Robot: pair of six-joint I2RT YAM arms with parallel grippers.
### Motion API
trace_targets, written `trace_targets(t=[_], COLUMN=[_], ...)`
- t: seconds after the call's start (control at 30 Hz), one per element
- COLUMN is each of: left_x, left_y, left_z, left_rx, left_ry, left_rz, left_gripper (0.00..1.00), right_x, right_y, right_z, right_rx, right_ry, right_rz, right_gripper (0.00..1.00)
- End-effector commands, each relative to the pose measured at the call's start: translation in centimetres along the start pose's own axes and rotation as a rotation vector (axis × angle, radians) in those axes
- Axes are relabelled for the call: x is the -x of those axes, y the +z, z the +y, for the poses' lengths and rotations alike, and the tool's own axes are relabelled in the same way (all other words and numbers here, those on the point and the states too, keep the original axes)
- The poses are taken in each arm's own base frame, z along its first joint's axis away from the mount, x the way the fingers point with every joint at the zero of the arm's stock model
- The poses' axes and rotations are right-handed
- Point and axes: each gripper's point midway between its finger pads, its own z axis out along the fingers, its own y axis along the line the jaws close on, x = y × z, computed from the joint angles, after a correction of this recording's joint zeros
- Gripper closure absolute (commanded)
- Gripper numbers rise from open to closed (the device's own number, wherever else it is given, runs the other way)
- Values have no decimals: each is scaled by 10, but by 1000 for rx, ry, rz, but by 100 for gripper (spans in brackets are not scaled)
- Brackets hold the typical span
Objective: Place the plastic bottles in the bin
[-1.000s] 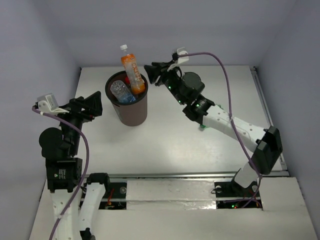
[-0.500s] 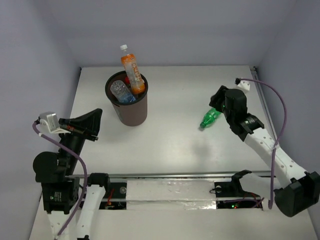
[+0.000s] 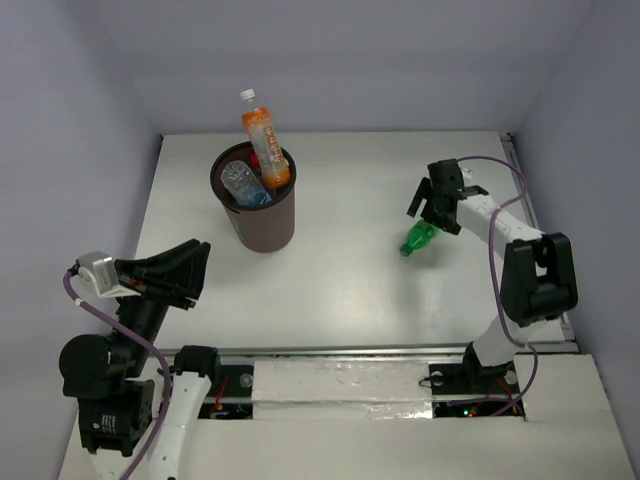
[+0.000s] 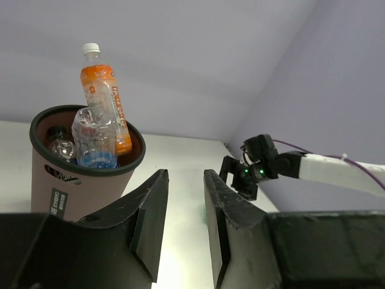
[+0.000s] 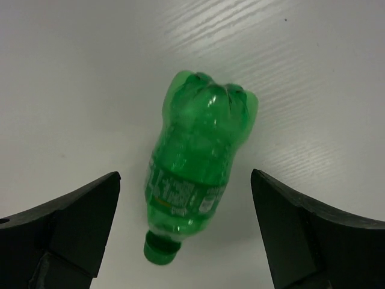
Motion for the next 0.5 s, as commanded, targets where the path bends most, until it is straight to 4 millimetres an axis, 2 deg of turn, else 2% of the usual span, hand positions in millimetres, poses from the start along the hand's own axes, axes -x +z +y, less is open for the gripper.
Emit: trace_targets(t=[0.0,0.1,0.17,0.3,0.33,0.47], left_x=[5,4,4,4,5,10], left_y=[-2,0,1,5,5,3], left_z=[-5,-4,-3,-2,-2,-3], left_rx=[-25,-27,-25,-25,-25,-14], left_ry=[29,31,34,31,31,37], left_rz=[-18,-13,-16,-13,-13,-26], left_gripper=[72,72,72,72,72,71], right_x=[13,12,15,20,16,15], right_y=[13,23,25,28,33,38], right_z=[-3,-5,-8,-6,-5,-5], right_rx=[-39,-68,-78,-78,-80,-91], right_ry=[48,46,46,25,12,-24], right_rz=[21,27,33,61,88,142], right_gripper=[6,25,29,28,24,23])
